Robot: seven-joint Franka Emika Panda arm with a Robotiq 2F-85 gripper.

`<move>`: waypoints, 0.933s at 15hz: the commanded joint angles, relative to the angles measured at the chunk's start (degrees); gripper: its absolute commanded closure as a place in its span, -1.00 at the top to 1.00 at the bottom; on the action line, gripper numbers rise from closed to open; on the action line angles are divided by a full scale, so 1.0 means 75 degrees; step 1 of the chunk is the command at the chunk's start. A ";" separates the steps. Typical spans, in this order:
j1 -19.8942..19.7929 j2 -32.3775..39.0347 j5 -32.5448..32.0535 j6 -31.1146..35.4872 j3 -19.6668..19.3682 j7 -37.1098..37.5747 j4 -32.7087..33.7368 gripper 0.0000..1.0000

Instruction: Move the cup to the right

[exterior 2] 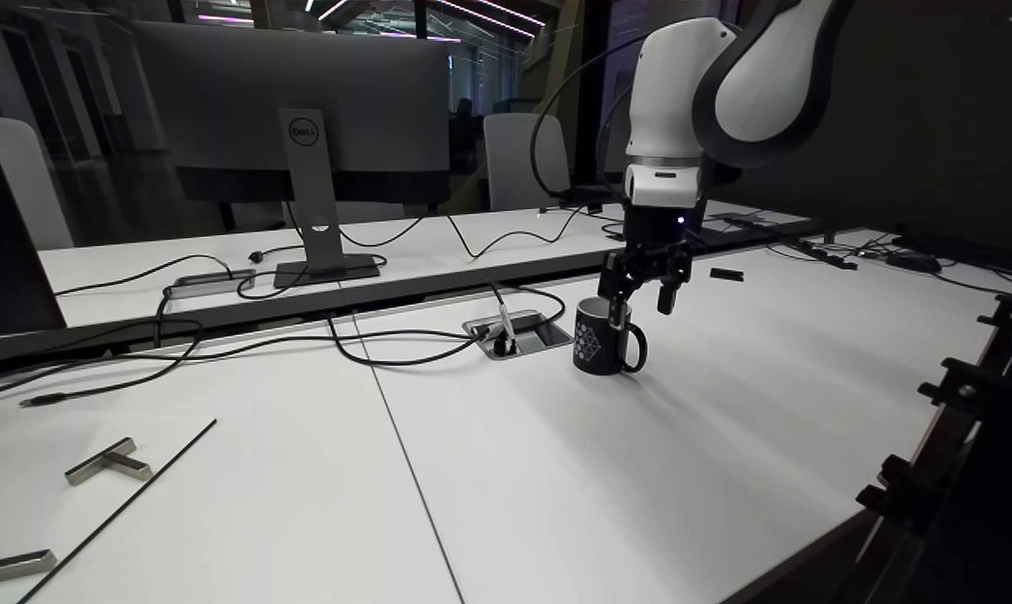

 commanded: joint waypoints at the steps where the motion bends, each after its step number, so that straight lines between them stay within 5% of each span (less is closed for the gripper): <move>1: -0.0009 0.0000 0.0000 -0.0003 0.0004 0.0000 0.0000 1.00; 4: -0.0017 0.0000 0.0000 -0.0005 0.0008 0.0000 0.0001 1.00; 7: 0.0116 -0.0043 0.0049 0.0173 -0.0165 0.0000 -0.0044 0.75; 8: 0.0127 -0.0056 0.0004 0.0220 -0.0213 0.0000 -0.0056 0.40; 9: 0.0134 -0.0075 -0.0047 0.0248 -0.0262 0.0000 -0.0066 0.25; 11: 0.0018 -0.0073 -0.0142 0.0244 -0.0224 0.0000 -0.0053 0.78; 14: 0.0027 -0.0079 -0.0234 0.0256 -0.0273 0.0000 -0.0014 0.99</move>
